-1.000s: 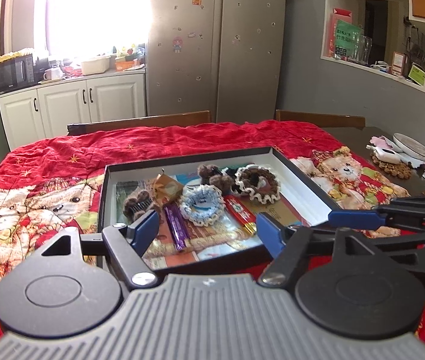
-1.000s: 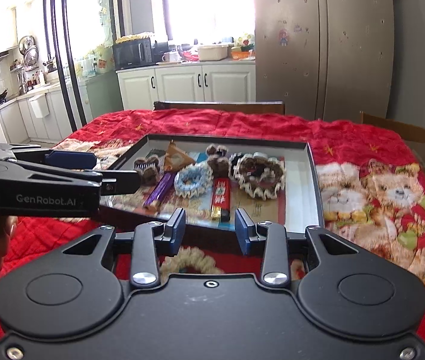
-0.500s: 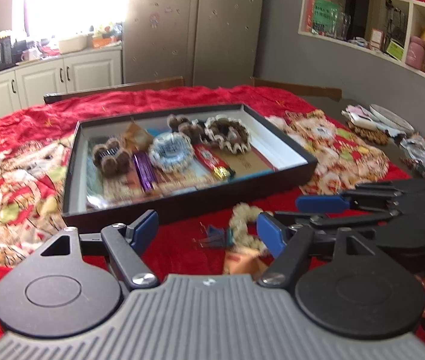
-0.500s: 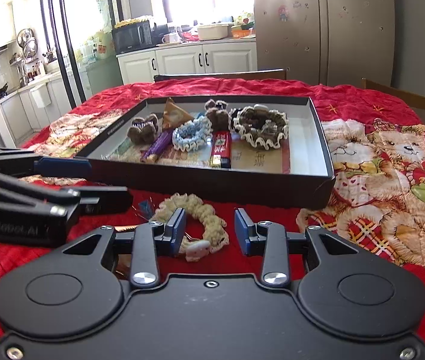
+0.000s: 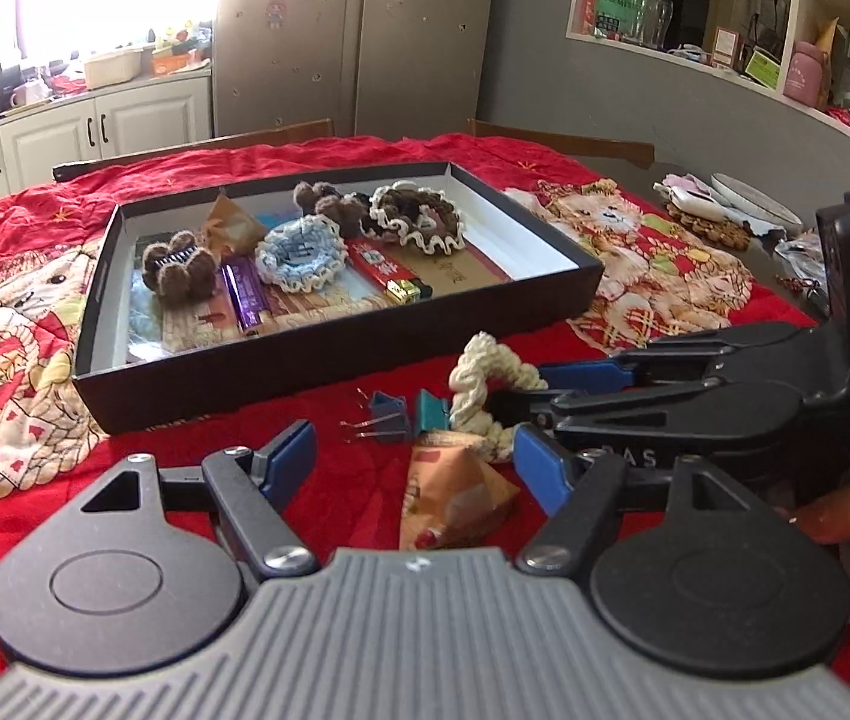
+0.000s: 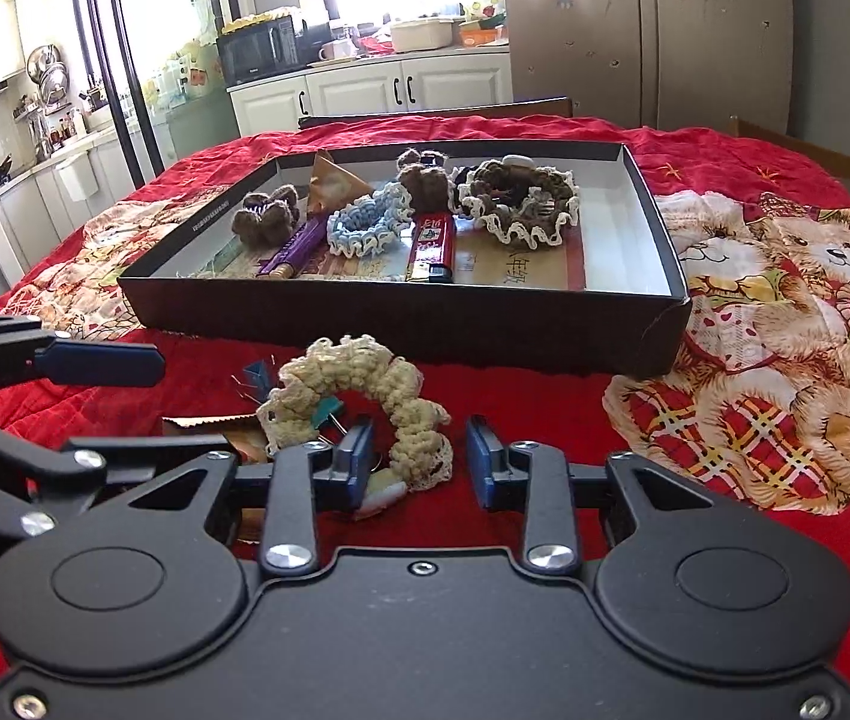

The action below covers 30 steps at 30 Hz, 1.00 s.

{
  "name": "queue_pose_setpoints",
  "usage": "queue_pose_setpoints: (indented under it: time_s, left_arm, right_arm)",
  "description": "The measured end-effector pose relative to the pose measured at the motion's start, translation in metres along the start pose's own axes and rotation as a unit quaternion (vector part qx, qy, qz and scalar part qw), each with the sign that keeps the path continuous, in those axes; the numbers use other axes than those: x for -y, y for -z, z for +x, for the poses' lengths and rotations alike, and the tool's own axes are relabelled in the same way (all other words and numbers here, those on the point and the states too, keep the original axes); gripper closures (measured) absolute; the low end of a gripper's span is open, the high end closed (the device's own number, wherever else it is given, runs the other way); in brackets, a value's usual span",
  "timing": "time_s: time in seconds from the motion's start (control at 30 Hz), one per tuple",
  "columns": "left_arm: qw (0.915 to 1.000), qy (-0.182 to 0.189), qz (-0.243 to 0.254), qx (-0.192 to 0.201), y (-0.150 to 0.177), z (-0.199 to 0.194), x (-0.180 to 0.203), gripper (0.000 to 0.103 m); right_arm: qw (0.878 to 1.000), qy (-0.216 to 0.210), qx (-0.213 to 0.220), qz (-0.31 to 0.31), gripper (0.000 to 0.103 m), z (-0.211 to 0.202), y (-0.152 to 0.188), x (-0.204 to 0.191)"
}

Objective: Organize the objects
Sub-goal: 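Grasp the tan snack packet with the left tool while the right tool grasps the cream crocheted scrunchie, then carry the snack packet with the left tool while the right tool carries the cream scrunchie over the box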

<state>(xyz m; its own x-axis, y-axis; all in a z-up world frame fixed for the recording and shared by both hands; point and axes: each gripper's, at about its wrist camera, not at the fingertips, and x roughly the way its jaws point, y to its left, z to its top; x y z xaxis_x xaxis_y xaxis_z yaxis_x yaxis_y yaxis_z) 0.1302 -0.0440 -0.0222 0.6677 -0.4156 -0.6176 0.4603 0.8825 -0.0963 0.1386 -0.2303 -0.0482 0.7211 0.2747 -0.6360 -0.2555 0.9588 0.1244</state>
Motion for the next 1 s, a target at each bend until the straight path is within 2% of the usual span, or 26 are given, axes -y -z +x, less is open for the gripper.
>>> queue_pose_setpoints:
  time_s: [0.17, 0.43, 0.63, 0.9, 1.0]
  left_arm:
    - [0.9999, 0.002, 0.001, -0.01, 0.005, 0.006, 0.001, 0.021]
    - [0.9998, 0.0, 0.004, -0.018, 0.009, 0.015, 0.005, 0.021]
    - [0.9997, 0.007, -0.002, -0.025, 0.01, 0.018, 0.004, 0.032]
    - [0.9994, 0.016, -0.008, -0.029, 0.009, 0.019, 0.004, 0.058]
    - [0.9994, 0.016, -0.007, -0.029, 0.009, 0.019, 0.005, 0.058]
  right_arm:
    - [1.0, 0.001, 0.001, 0.015, 0.088, -0.003, 0.001, 0.006]
    - [1.0, 0.003, 0.01, 0.011, 0.089, -0.013, 0.005, 0.004]
    - [1.0, 0.005, 0.016, 0.005, 0.089, -0.019, 0.006, 0.002]
    - [1.0, 0.007, 0.018, -0.001, 0.089, -0.023, 0.007, 0.0]
    - [1.0, 0.006, 0.018, -0.001, 0.089, -0.024, 0.007, 0.0]
